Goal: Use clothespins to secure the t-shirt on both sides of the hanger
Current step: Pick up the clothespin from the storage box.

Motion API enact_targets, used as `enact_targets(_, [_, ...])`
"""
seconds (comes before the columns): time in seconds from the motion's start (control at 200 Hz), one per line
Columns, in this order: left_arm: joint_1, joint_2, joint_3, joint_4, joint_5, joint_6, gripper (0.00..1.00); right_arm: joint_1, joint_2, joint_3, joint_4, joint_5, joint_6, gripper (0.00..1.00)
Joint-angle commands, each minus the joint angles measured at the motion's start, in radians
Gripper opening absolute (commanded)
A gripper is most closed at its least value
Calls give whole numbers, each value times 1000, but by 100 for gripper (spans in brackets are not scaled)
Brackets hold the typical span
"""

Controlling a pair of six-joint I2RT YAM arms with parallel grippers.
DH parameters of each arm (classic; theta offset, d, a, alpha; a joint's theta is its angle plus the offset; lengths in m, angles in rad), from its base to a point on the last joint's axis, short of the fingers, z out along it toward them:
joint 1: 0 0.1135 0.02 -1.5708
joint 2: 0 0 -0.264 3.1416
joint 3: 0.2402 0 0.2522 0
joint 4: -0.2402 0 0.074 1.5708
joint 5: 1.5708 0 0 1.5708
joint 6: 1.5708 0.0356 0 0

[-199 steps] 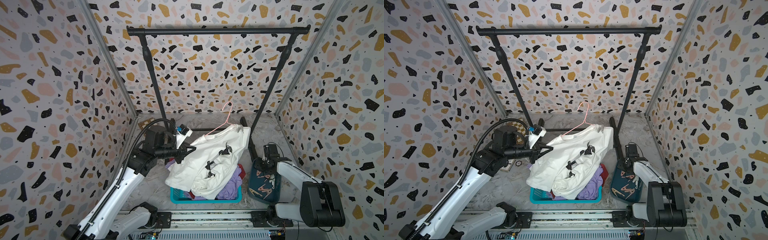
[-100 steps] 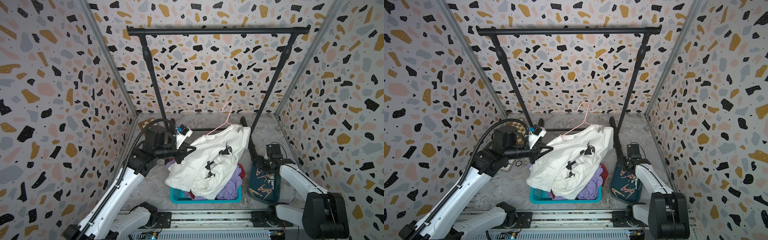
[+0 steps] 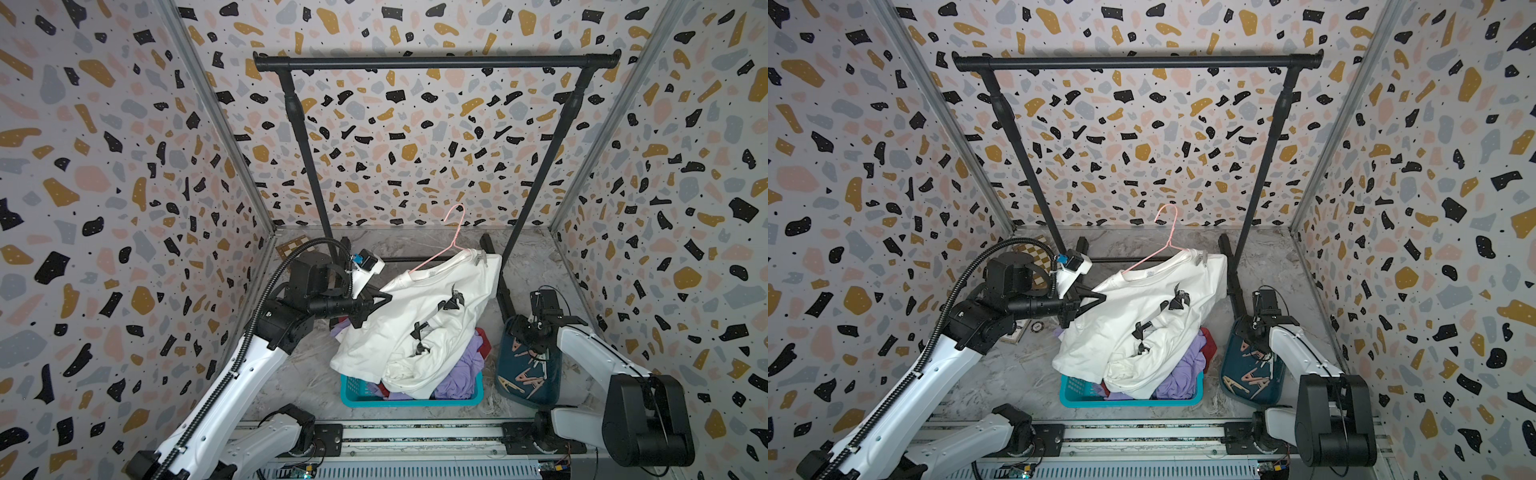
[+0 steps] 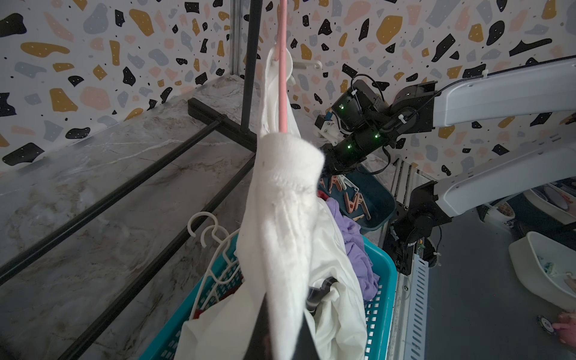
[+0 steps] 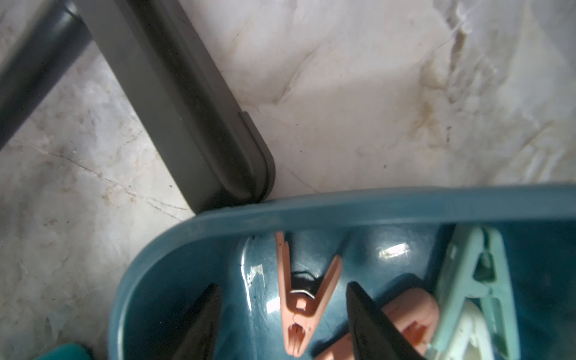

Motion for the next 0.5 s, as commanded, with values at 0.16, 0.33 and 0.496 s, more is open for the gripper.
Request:
enact_targets(0.16, [-4,-30,-8,73,27,4,0,-6,40,9,-16,8,25,58])
enact_targets(0.33, [-4,-30,-9,74,29,4,0,-9,73,17,-7,27,21,55])
enact_targets(0.496, [-4,-31,-11,75,29,4,0,-13,100,15,6,28,14,47])
